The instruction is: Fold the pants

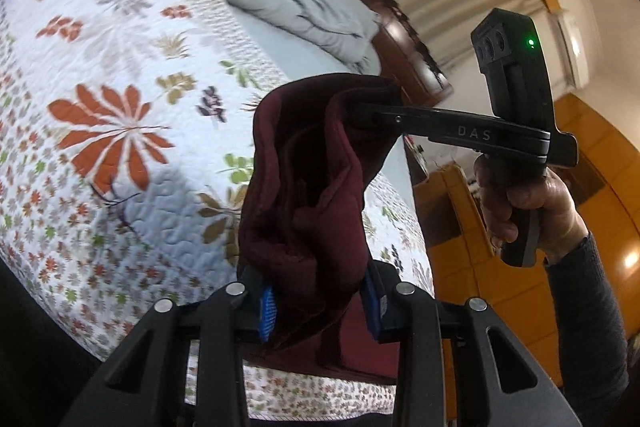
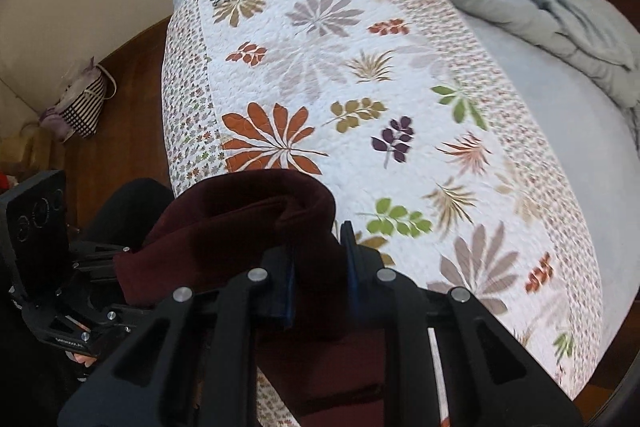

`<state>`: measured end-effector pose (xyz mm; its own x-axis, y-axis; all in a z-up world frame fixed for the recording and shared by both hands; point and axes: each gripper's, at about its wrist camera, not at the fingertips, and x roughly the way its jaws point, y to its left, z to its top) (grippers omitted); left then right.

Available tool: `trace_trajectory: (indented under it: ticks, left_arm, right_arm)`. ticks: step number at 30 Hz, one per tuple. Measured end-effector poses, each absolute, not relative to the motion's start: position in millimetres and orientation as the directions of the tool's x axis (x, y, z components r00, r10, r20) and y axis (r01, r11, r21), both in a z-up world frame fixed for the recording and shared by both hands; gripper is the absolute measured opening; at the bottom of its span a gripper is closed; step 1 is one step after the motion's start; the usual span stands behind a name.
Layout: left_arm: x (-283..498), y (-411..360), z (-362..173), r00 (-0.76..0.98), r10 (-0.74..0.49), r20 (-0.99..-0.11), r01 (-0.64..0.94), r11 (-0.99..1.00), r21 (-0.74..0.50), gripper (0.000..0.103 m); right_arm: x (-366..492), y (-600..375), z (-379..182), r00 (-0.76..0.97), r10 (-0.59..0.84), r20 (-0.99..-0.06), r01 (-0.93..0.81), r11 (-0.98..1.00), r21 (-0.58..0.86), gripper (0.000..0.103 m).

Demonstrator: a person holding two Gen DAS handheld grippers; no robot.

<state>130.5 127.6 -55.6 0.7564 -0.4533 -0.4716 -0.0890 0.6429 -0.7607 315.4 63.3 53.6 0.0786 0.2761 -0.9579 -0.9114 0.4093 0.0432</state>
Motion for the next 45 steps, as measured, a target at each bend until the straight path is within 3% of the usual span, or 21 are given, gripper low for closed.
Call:
trace_trajectory:
  ticks: [18,45]
  left_arm:
    - [135.6,40.9,2.4,0.721,-0.534,-0.441,0.096,0.708,-0.7,0.034]
    - [148.2,-62.7,19.4,0.637,-0.584,-0.503,0.25,0.774,-0.582,0.034]
  right_arm:
    - [298.5,-50.8,112.6,0.225,0.321,-0.92,-0.848,0.529,-0.022,0.017]
    - [289.9,-174.8,118.2,0.325,0.352,-0.878,-0.776,0.629,-0.035,0.017]
